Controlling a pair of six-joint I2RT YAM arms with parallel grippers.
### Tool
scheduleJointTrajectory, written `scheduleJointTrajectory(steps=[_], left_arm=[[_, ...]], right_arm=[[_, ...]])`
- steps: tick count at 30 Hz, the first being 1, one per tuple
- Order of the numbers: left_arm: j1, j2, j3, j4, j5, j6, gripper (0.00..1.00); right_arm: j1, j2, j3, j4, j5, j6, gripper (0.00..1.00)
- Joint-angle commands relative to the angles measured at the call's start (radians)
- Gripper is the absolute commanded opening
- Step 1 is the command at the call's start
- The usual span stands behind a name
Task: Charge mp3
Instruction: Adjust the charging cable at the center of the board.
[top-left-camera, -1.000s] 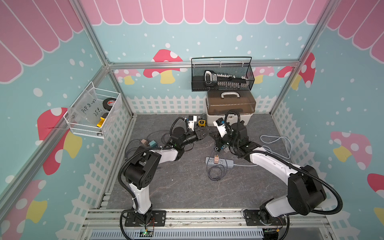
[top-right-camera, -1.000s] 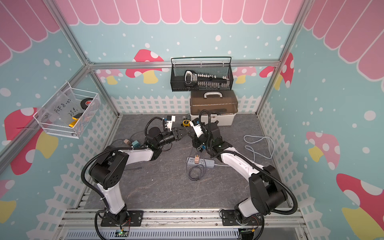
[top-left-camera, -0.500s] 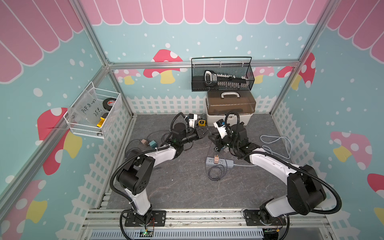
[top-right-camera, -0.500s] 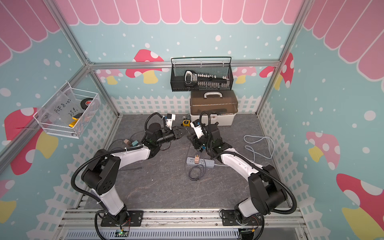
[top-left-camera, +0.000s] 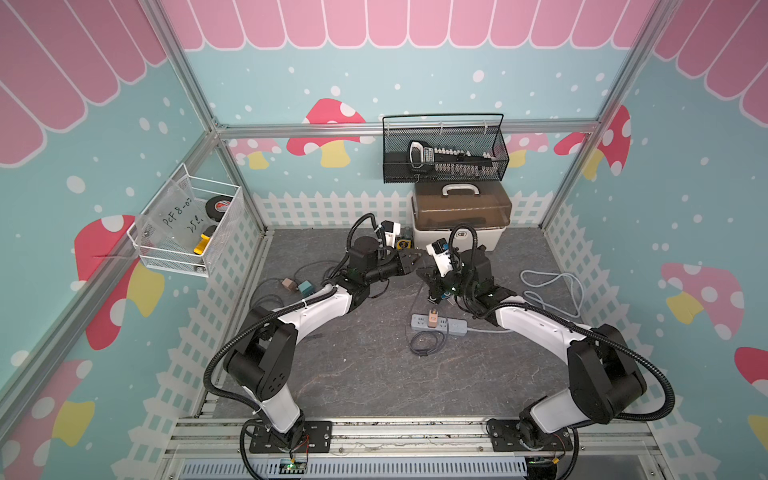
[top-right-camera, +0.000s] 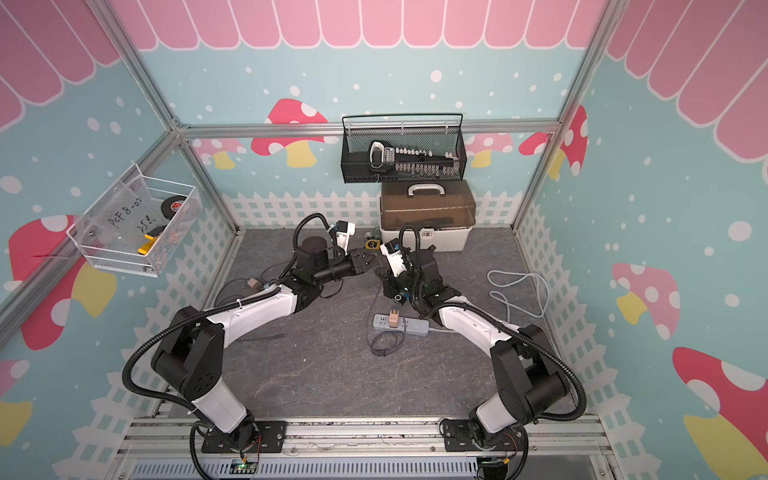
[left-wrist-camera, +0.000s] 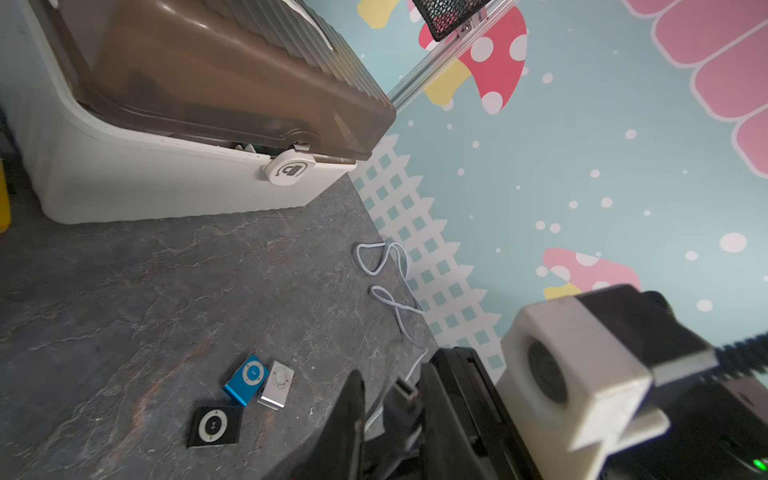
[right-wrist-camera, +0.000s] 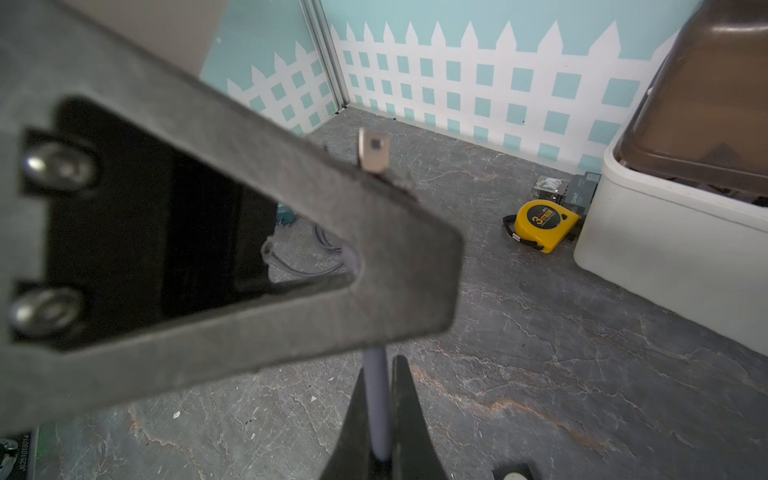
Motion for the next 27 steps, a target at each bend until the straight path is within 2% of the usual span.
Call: scheduleJointTrajectory(steps=[1, 6, 12, 15, 18, 27], left_arm=[[-0.001, -0.036, 0.0, -0.024, -0.026, 0.038, 0.35], [0.003, -0.044, -0.031, 0.029, 0.001, 0.036, 0.41], [0.003, -0.017, -0.076, 0.148, 0.055, -0.007, 0.4], [-0.002, 0.0, -0.066, 0.144, 0.07, 0.001, 0.35], [-0.005, 0.005, -0.057, 0.143, 0.072, 0.013, 0.25], [-0.018, 0.014, -0.038, 0.138, 0.086, 0.04, 0.09]], right_arm=[[-0.003, -0.027, -0.026, 0.082, -0.005, 0.011, 0.0], [-0.008, -0.034, -0.029, 0.087, -0.015, 0.003, 0.0], [-0.014, -0.04, -0.035, 0.104, -0.05, 0.008, 0.0], [-0.016, -0.037, -0.032, 0.103, -0.07, 0.01, 0.0], [-0.016, -0.034, -0.033, 0.104, -0.08, 0.016, 0.0], [-0.016, -0.027, -0.032, 0.094, -0.076, 0.028, 0.0]])
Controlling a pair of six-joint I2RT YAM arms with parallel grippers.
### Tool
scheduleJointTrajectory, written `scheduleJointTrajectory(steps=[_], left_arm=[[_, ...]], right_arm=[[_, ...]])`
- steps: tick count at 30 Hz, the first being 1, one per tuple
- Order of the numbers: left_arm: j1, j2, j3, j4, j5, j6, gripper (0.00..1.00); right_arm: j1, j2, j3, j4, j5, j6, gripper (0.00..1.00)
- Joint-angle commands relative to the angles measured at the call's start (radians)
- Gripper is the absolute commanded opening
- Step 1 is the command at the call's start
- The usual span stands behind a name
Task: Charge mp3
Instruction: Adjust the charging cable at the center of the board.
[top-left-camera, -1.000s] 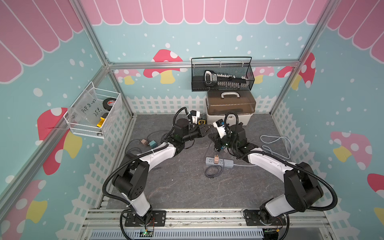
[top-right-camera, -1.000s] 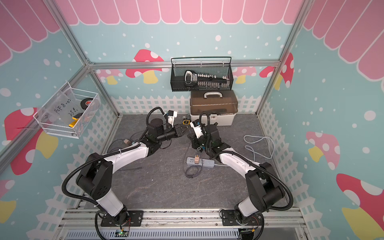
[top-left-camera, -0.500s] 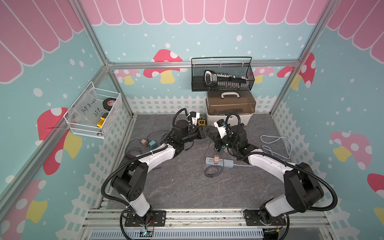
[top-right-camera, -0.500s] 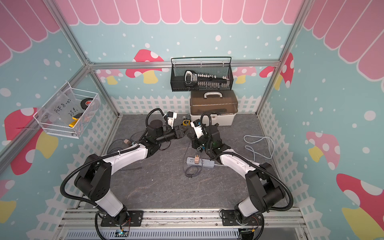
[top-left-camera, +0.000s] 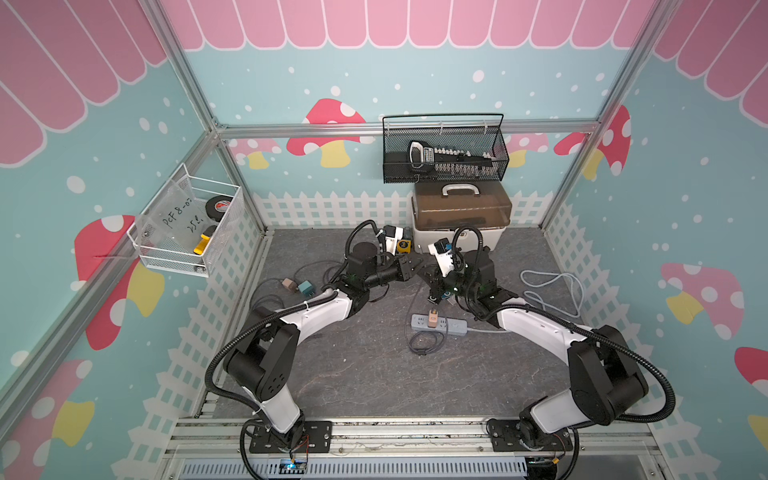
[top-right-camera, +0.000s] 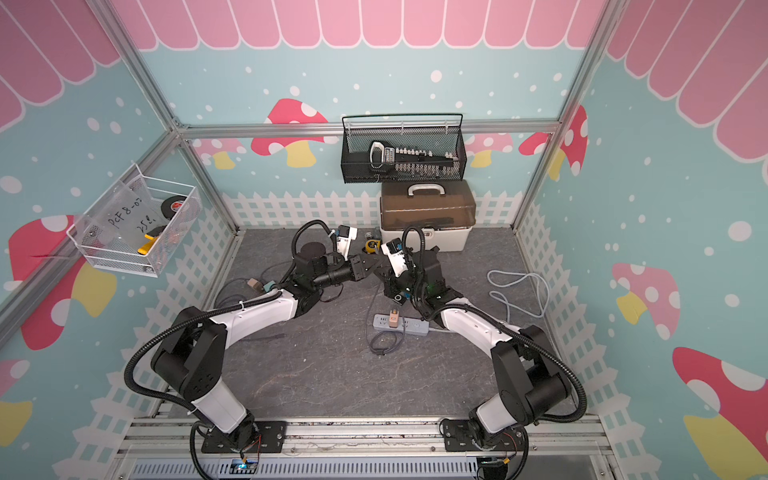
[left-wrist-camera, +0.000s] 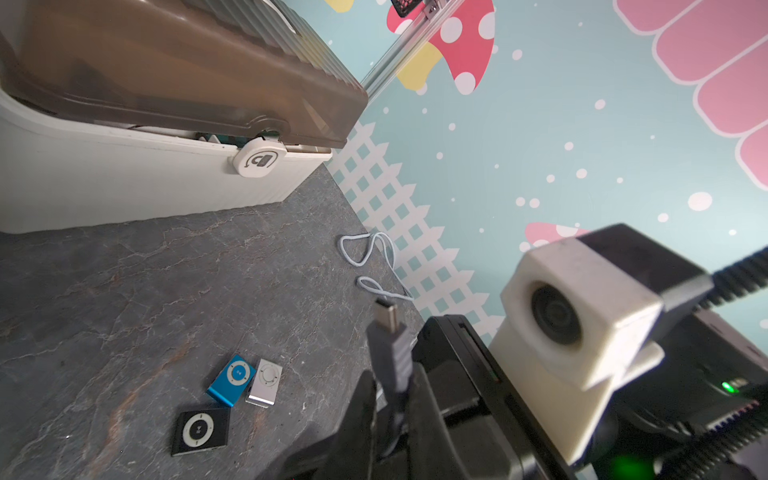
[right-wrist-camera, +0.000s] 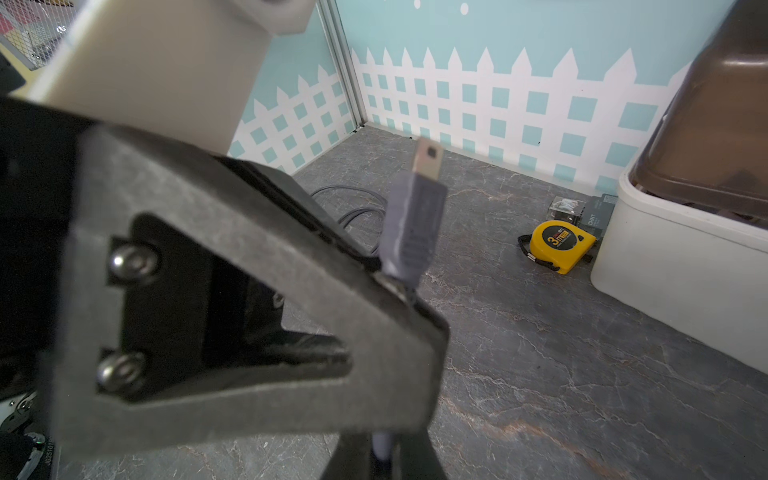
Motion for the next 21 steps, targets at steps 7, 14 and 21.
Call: scheduleJointTrajectory(steps=[7, 14, 21], left_arm=[[-0.005, 0.001, 0.032, -0.048, 0.037, 0.1, 0.03], [0.004, -0.002, 0.089, -0.223, 0.059, 0.241, 0.0], [0.022, 0.003, 0.185, -0.491, 0.083, 0.461, 0.0]], right_arm=[[-0.003, -0.051, -0.006, -0.044, 0.035, -0.039, 0.18], [-0.009, -0.125, 0.002, -0.213, 0.09, -0.144, 0.4], [-0.058, -0.214, 0.028, -0.397, 0.083, -0.246, 0.47]])
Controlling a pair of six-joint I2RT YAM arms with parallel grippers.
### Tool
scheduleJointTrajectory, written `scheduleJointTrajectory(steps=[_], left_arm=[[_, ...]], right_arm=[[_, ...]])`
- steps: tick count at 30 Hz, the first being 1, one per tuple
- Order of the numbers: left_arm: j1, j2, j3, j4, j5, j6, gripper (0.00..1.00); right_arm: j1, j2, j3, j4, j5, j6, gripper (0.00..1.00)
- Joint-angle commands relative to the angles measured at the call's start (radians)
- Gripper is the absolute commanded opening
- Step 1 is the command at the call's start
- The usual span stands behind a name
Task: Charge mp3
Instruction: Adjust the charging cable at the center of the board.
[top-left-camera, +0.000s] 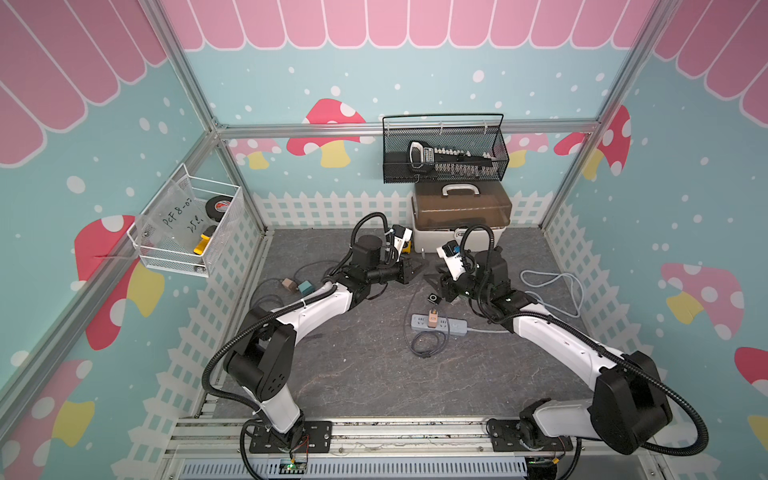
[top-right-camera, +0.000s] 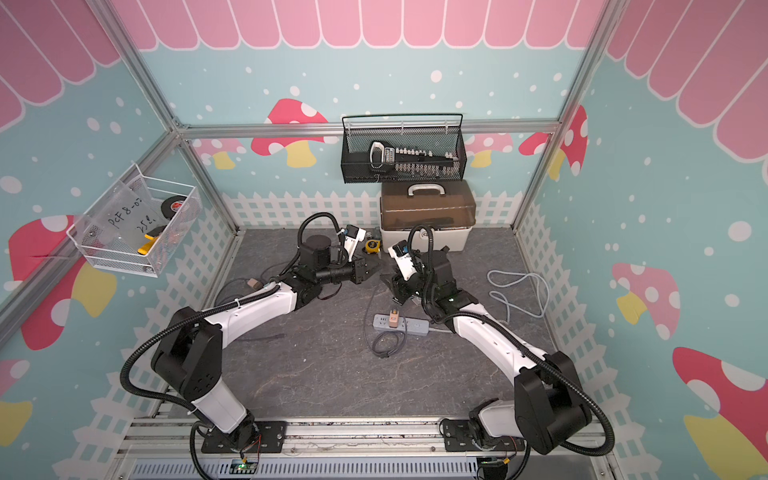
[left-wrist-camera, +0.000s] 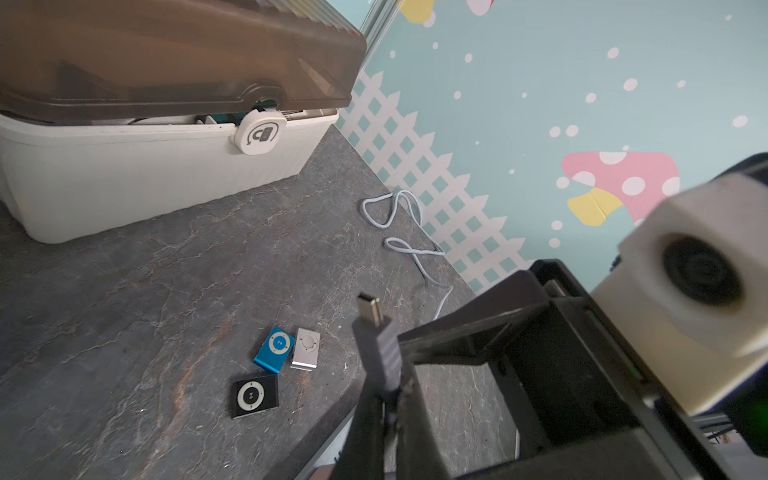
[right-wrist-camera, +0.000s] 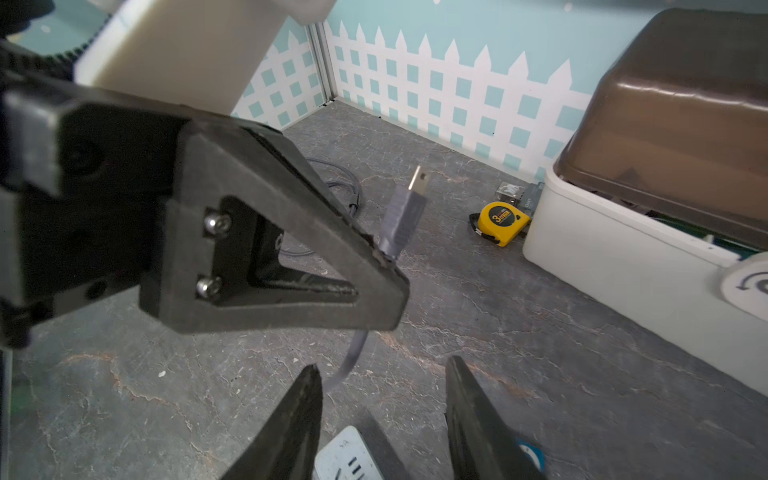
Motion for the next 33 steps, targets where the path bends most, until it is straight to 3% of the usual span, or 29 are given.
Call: scheduleJointTrajectory(steps=[1, 8, 14, 18, 29, 33], left_arm=[[0.012, 0.008, 0.075, -0.193, 0.041, 0.177, 0.0], [0.013, 0.043, 0.172, -0.401, 0.077, 0.383, 0.0], [0.01, 0.076, 0.23, -0.489, 0.086, 0.493, 0.0], [-0.006, 0.097, 0.279, -0.56, 0.06, 0.579, 0.0], [-0.03, 0.1, 0.301, -0.607, 0.078, 0.659, 0.0], [-0.032, 0.094, 0.306, -0.628, 0.072, 0.691, 0.0]], right_arm=[[-0.038, -0.042, 0.036, -0.137, -0.018, -0.083, 0.48], [-0.136, -0.002, 0.141, -0.198, -0.19, -0.082, 0.48], [-0.143, 0.085, 0.224, -0.203, -0.362, -0.084, 0.45], [-0.144, 0.118, 0.239, -0.202, -0.397, -0.086, 0.44], [-0.15, 0.203, 0.282, -0.198, -0.51, -0.071, 0.38], [-0.16, 0.218, 0.286, -0.207, -0.55, -0.059, 0.29]])
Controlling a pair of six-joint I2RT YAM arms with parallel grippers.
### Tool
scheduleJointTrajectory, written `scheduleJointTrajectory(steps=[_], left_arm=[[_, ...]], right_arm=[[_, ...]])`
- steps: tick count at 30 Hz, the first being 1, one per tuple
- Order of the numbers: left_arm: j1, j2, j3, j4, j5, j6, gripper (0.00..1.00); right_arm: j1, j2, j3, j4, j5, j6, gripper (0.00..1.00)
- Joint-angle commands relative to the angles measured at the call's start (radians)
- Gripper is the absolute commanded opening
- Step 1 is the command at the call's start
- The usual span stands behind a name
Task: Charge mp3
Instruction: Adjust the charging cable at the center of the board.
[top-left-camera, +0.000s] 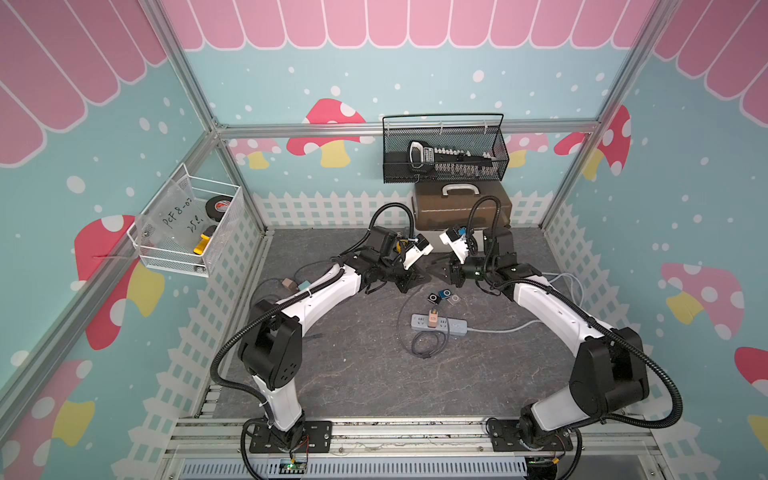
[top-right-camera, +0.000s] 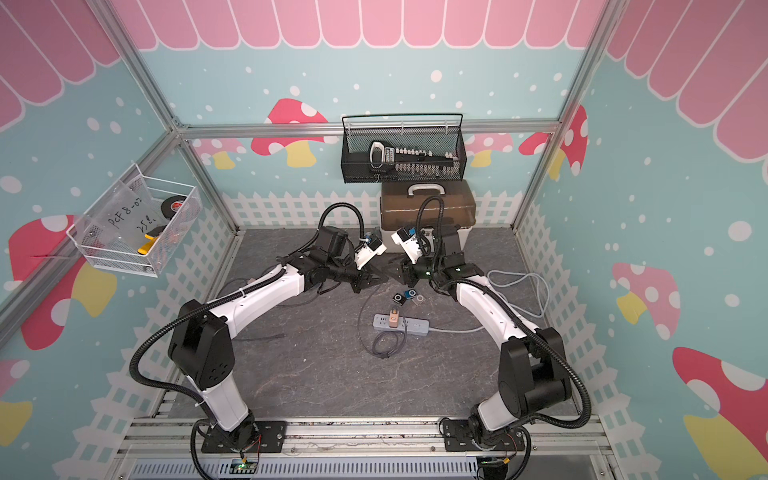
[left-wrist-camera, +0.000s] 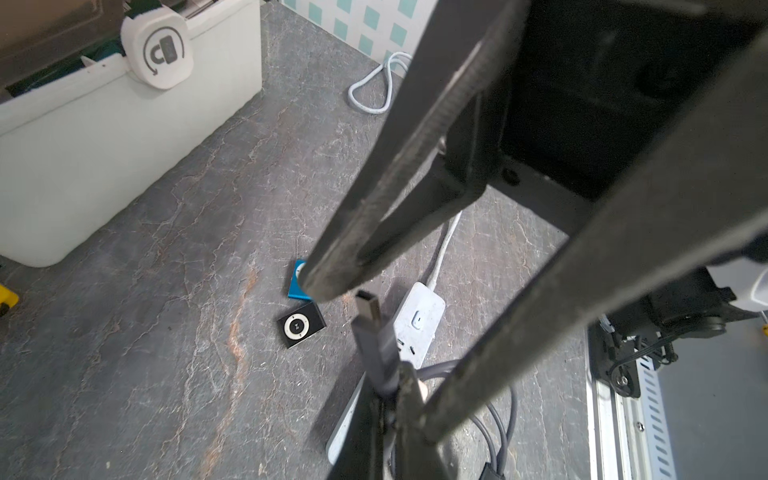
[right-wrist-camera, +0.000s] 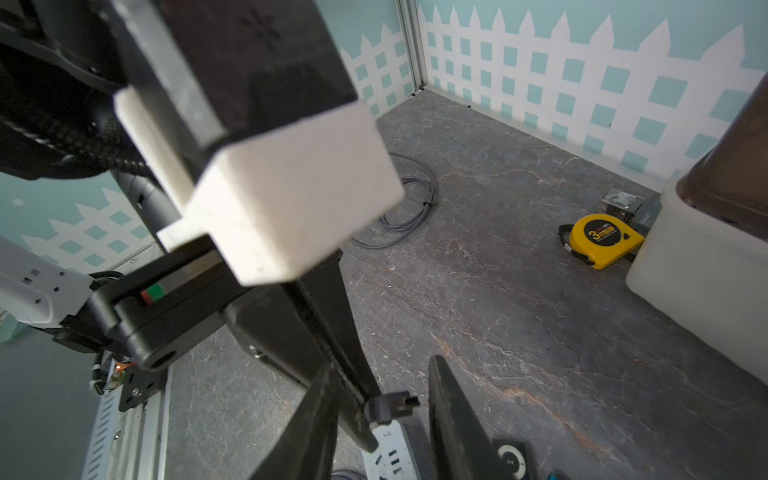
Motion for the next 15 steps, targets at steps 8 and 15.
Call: scheduleJointTrajectory(steps=[8, 15], left_arm=[[-0.01, -0.004, 0.053, -0.064, 0.012, 0.118, 0.0], [-0.024, -0.008, 0.052, -0.072, -0.024, 0.148, 0.0]], right_arm=[[-0.014, 0.039, 0.033, -0.023, -0.109, 0.025, 0.22], [-0.017, 0.045, 0.032, -0.031, -0.107, 0.039, 0.24]])
